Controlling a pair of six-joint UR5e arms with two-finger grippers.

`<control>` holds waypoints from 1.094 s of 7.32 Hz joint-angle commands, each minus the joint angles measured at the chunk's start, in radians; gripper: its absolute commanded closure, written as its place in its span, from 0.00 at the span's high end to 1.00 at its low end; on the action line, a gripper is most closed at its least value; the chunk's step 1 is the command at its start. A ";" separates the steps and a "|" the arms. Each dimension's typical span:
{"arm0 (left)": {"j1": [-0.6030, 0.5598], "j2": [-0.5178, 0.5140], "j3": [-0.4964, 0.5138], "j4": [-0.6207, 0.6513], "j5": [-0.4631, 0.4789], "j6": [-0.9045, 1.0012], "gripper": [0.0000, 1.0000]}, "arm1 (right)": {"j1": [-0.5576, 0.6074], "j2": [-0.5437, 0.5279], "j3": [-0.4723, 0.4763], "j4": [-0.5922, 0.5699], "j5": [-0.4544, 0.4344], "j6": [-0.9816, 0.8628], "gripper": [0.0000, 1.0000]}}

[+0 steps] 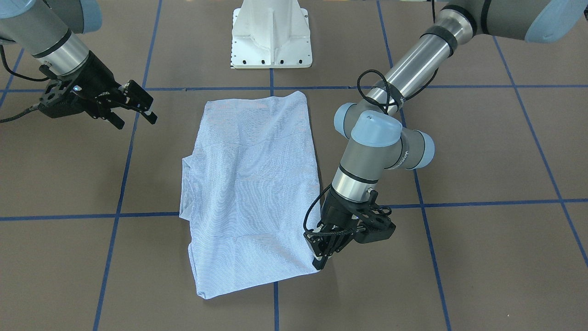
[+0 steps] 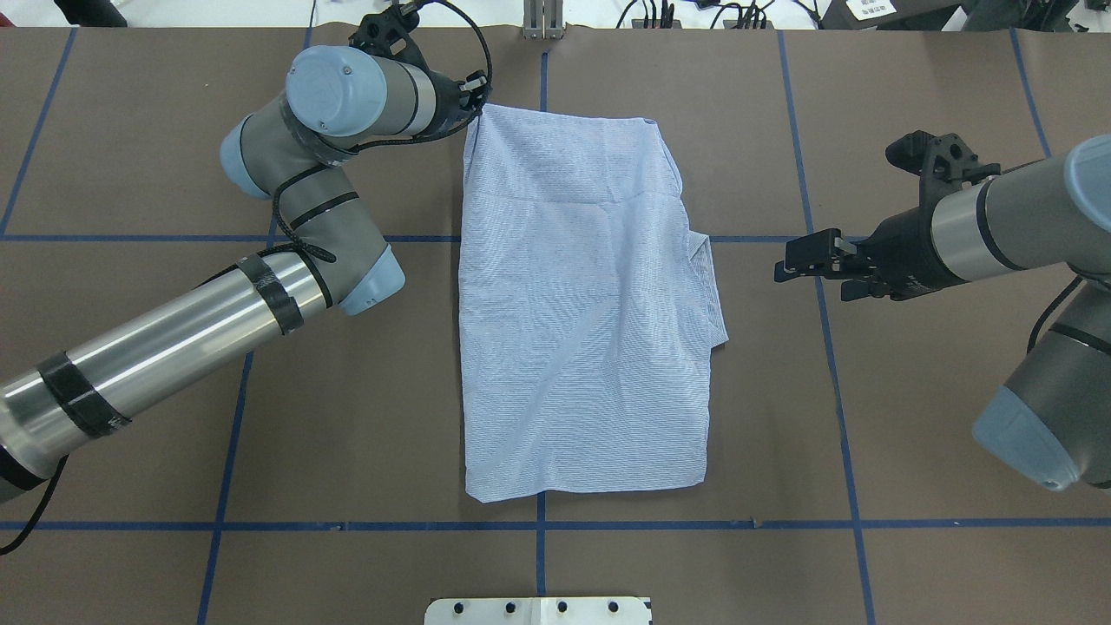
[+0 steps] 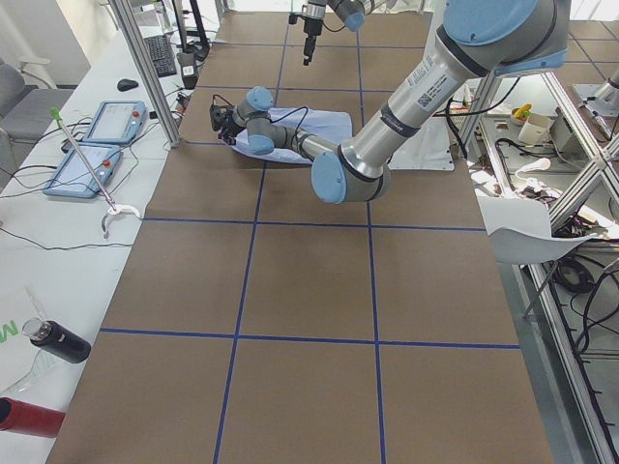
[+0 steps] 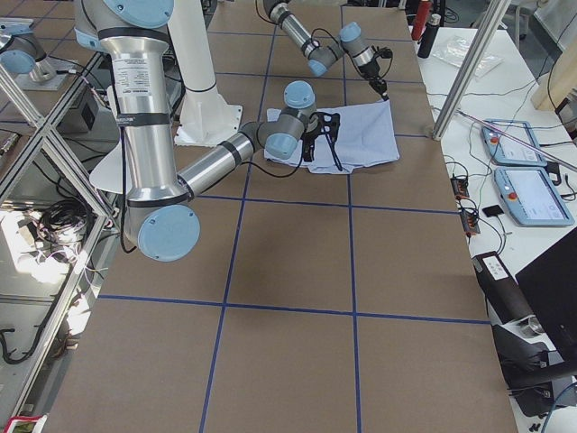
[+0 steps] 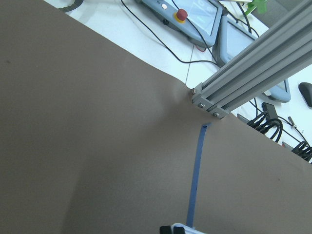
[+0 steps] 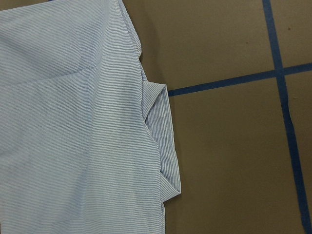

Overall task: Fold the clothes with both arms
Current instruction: 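Pull the shirt corner away from the robot with the left gripper, then release the shirt and hold the left gripper above it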

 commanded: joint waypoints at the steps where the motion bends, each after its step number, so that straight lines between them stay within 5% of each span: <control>1: 0.001 -0.018 0.039 -0.037 0.023 0.000 0.00 | -0.002 0.009 -0.001 0.000 -0.003 0.000 1.00; 2: 0.000 -0.016 0.039 -0.037 0.021 0.002 0.61 | -0.005 0.012 -0.003 -0.001 -0.005 -0.002 1.00; 3: 0.001 -0.016 0.030 -0.035 0.023 -0.003 1.00 | -0.006 0.027 -0.014 -0.003 -0.005 -0.005 1.00; 5: -0.006 0.051 -0.116 0.008 0.010 -0.006 1.00 | -0.021 0.039 -0.018 -0.015 -0.001 -0.104 1.00; 8: -0.006 0.296 -0.631 0.419 -0.137 0.003 1.00 | -0.122 0.044 -0.014 -0.044 -0.105 -0.101 1.00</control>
